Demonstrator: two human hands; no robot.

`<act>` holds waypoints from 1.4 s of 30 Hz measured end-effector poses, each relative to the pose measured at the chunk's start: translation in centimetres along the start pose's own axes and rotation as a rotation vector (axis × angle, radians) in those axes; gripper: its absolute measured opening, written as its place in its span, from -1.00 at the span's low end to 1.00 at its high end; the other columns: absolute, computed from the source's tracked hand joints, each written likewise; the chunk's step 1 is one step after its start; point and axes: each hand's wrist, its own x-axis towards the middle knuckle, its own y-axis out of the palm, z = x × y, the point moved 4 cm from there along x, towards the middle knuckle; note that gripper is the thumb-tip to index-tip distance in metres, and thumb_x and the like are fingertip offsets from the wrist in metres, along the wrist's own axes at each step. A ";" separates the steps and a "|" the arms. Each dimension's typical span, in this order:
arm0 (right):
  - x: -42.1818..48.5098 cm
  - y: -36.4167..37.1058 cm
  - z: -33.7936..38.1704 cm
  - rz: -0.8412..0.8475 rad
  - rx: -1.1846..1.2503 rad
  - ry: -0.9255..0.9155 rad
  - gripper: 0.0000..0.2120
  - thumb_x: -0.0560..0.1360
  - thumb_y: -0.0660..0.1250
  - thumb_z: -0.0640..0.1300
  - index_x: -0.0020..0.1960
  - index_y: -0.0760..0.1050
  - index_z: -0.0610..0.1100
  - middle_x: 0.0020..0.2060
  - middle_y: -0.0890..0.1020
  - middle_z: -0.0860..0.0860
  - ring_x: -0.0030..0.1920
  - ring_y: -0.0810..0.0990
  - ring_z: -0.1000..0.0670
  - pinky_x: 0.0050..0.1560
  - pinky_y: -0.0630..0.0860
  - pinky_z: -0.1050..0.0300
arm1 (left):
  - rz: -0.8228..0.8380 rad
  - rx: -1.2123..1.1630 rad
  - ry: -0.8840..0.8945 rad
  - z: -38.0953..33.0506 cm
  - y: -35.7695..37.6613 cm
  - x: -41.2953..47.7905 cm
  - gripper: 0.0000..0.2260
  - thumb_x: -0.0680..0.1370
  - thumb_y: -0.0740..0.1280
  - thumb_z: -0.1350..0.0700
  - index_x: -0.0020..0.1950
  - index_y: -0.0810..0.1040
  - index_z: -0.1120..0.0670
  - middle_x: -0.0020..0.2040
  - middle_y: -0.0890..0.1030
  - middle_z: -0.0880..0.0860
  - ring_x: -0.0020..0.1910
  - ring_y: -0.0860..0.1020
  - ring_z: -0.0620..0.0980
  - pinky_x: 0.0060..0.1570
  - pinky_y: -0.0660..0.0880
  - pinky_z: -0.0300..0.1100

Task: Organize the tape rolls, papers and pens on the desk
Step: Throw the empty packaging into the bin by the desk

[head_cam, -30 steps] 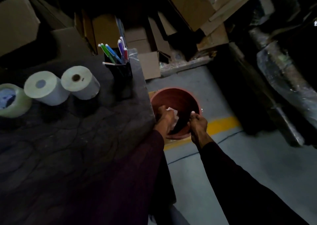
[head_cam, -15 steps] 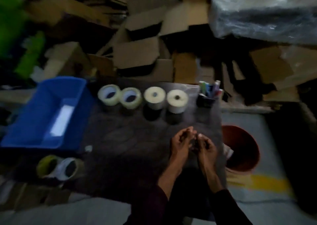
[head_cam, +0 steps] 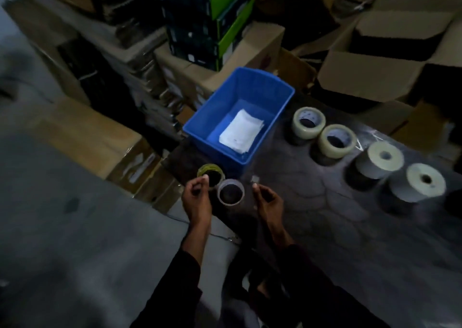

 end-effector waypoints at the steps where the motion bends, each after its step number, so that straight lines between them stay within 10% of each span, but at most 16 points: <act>1: 0.1 0.9 -0.2 0.011 -0.003 0.001 -0.89 0.54 0.40 -0.24 -0.04 0.64 -0.30 -0.25 0.68 -0.01 -0.25 0.61 0.19 -0.19 0.54 0.31 | -0.007 0.015 -0.016 0.6 -0.7 1.3 -0.94 0.50 0.43 0.13 -0.05 0.61 0.07 -0.13 0.65 0.03 -0.15 0.61 -0.14 -0.08 0.50 -0.19; 8: 2.8 4.0 -2.8 -0.036 -0.014 0.051 -0.92 0.53 0.38 -0.34 0.00 0.62 -0.30 -0.26 0.72 0.07 -0.20 0.66 0.21 -0.08 0.55 0.32 | 0.064 0.170 -0.068 2.8 0.1 6.0 -0.65 0.53 0.40 0.04 0.29 0.54 0.11 0.21 0.57 0.03 0.16 0.53 -0.02 0.05 0.45 -0.29; 16: 3.9 4.0 -5.3 0.016 -0.166 0.087 -0.71 0.47 0.48 0.06 0.05 0.69 -0.12 -0.07 0.75 -0.01 0.01 0.71 -0.02 0.17 0.60 -0.11 | 0.047 0.246 -0.097 4.3 2.0 7.8 -0.71 0.52 0.41 0.06 0.17 0.61 0.19 0.14 0.63 0.15 0.11 0.56 0.05 0.06 0.41 -0.23; 24: 3.6 3.6 -5.0 0.027 -0.298 0.009 -0.92 0.50 0.42 0.11 -0.12 0.68 0.18 -0.18 0.72 0.23 -0.10 0.69 0.23 0.05 0.63 0.17 | 0.034 0.272 0.022 3.9 2.0 7.7 -0.77 0.53 0.40 0.11 0.07 0.65 0.25 0.01 0.66 0.17 -0.01 0.56 0.03 0.03 0.45 -0.20; 29: 3.1 2.8 -3.9 -0.085 -0.256 -0.018 -0.88 0.50 0.45 -0.01 -0.05 0.72 -0.02 -0.23 0.72 0.14 -0.23 0.66 0.31 -0.16 0.54 0.41 | 0.072 0.221 0.043 3.7 2.9 6.7 -0.80 0.53 0.40 0.11 0.06 0.66 0.22 0.01 0.67 0.14 0.00 0.59 0.05 0.10 0.51 -0.13; 42: 0.4 -12.3 -1.0 -0.313 -0.018 -0.001 -0.87 0.51 0.44 -0.13 -0.04 0.70 -0.18 -0.16 0.74 -0.06 -0.13 0.70 0.00 0.01 0.63 0.00 | 0.210 0.077 0.061 4.9 9.8 -8.0 -0.81 0.53 0.40 0.17 0.06 0.66 0.26 -0.04 0.68 0.15 -0.06 0.62 0.04 0.07 0.57 -0.03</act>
